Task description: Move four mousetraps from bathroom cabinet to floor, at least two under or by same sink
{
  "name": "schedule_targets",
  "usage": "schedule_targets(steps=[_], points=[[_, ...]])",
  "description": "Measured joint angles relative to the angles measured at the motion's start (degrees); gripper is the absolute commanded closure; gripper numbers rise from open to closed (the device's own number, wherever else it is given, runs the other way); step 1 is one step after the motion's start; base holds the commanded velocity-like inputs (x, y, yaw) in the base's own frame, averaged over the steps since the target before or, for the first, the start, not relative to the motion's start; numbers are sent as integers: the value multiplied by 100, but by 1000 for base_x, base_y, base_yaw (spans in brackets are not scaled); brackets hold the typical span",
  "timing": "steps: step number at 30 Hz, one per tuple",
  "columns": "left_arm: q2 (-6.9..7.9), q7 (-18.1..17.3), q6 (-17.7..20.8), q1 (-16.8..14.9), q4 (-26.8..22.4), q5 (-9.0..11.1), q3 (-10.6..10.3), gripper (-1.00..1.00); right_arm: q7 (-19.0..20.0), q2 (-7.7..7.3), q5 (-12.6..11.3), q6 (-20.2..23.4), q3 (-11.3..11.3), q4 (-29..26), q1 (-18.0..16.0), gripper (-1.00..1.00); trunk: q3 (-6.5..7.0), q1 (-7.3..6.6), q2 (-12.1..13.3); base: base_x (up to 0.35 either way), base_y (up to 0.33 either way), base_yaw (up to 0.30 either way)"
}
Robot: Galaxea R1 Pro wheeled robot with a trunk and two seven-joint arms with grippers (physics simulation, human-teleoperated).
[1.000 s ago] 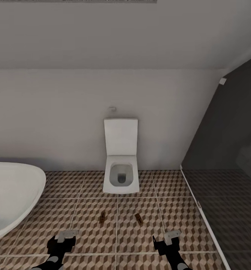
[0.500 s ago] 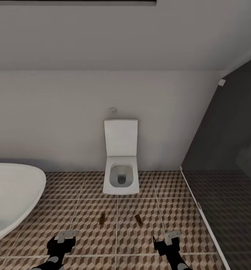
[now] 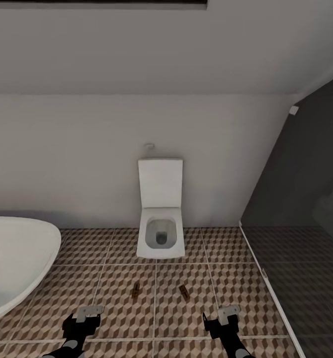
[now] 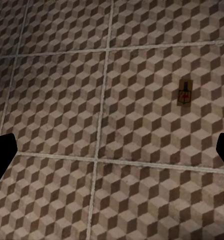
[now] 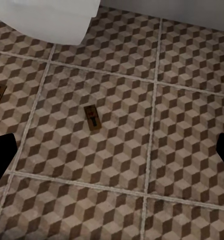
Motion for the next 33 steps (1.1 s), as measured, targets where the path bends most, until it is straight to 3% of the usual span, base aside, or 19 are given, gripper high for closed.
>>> schedule_targets(steps=[33], points=[[-6, -18, 16, 0, 1, 0, -5, -100, -7, 2, 0, 9, 0, 0, 2, -100, 297, 0, 0, 0, 0, 0]])
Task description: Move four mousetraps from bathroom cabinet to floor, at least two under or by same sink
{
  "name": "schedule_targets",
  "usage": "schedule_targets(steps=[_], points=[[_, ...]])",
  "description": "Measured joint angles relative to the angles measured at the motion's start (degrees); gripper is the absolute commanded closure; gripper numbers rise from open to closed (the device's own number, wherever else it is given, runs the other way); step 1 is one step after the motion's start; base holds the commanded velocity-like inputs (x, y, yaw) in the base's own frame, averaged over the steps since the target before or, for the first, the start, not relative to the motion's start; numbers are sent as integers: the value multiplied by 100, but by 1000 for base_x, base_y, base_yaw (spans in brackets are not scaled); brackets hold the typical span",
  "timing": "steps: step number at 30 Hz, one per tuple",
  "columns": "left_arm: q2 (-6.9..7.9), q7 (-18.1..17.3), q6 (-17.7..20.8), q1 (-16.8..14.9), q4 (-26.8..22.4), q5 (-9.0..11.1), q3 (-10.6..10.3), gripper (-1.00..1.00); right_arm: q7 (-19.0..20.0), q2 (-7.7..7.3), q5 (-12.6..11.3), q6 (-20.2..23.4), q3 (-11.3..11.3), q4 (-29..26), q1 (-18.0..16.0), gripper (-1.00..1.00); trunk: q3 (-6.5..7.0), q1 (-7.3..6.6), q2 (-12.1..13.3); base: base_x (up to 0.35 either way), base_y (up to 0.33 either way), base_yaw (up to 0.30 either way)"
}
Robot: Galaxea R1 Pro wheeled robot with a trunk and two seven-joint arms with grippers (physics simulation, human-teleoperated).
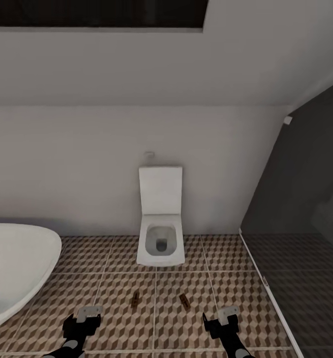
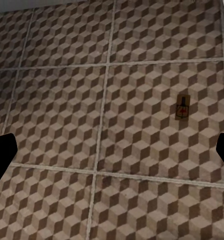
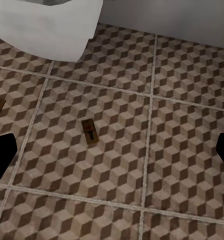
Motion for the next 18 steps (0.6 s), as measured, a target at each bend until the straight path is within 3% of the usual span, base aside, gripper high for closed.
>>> schedule_targets(steps=[18], points=[[-3, -3, 0, 0, 0, 0, -1, -100, 0, 6, 0, 0, 0, 0, 1, -100, 166, 0, 0, 0, 0, 0]])
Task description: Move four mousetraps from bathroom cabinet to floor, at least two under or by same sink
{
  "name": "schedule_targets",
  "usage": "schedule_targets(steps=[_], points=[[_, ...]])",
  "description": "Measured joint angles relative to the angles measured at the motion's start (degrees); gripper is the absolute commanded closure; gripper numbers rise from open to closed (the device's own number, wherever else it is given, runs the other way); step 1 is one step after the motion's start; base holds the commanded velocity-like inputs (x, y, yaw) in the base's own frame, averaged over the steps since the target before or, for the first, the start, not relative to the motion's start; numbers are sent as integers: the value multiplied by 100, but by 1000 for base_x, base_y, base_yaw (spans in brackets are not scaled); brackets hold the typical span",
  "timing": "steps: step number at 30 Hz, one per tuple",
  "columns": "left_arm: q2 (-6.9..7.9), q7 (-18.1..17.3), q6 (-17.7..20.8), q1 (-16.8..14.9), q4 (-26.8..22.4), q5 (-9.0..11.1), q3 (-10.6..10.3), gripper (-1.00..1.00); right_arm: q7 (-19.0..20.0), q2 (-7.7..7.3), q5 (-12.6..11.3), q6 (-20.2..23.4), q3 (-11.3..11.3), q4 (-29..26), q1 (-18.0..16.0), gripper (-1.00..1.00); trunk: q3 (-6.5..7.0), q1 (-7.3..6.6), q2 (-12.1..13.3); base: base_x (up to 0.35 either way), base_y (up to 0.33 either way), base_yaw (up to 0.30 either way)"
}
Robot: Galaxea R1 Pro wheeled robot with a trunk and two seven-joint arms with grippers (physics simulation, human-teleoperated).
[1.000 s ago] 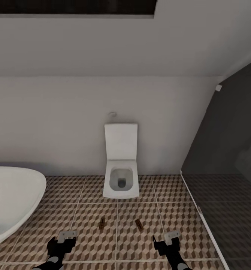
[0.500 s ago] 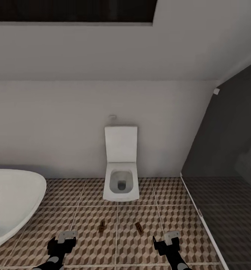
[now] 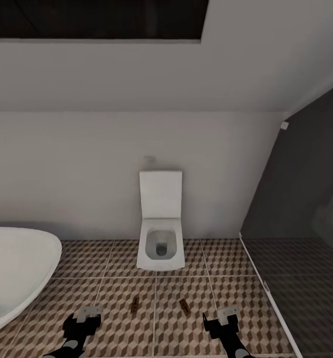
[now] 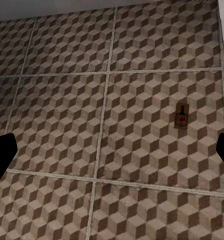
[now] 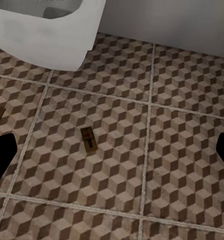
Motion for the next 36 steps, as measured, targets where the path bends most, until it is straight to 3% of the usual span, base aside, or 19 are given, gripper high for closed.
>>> schedule_targets(steps=[36], points=[[-4, -1, 0, 0, -1, 0, 0, -100, 0, 0, 0, 8, 3, 0, 0, -100, 333, 0, 1, 0, 0, 0]])
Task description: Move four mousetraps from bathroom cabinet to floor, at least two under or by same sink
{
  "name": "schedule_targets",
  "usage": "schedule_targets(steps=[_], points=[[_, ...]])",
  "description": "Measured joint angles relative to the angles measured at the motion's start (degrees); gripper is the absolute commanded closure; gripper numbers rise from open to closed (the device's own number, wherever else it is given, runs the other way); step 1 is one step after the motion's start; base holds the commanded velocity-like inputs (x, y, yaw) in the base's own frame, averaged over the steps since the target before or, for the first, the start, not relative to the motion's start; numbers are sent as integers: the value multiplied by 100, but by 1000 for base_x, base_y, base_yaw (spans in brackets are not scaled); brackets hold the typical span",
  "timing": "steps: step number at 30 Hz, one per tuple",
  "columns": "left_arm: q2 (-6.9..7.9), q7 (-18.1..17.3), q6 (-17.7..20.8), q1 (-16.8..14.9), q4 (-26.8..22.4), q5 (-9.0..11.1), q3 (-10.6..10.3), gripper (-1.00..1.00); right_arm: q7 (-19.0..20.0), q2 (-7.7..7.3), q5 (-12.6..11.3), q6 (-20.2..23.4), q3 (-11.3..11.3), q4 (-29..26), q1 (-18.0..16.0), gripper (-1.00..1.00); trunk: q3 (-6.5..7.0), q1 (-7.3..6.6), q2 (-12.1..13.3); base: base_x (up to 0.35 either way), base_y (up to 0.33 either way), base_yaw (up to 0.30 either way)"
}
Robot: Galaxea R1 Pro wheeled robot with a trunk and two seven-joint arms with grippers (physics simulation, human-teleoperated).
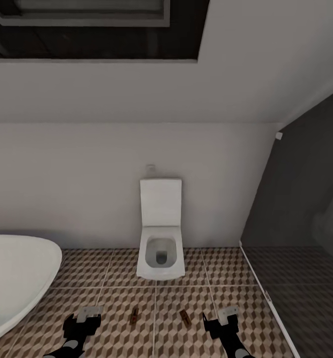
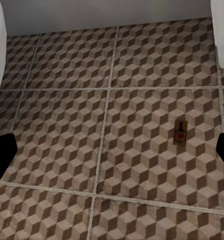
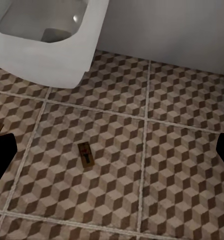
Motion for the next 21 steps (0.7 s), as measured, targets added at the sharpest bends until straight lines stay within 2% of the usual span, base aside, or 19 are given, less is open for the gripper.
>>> schedule_targets(steps=[21], points=[[-1, 0, 0, 0, 0, 0, 0, -100, 0, -8, 0, -2, -3, 0, 1, -100, 194, 0, 0, 0, 0, 0]])
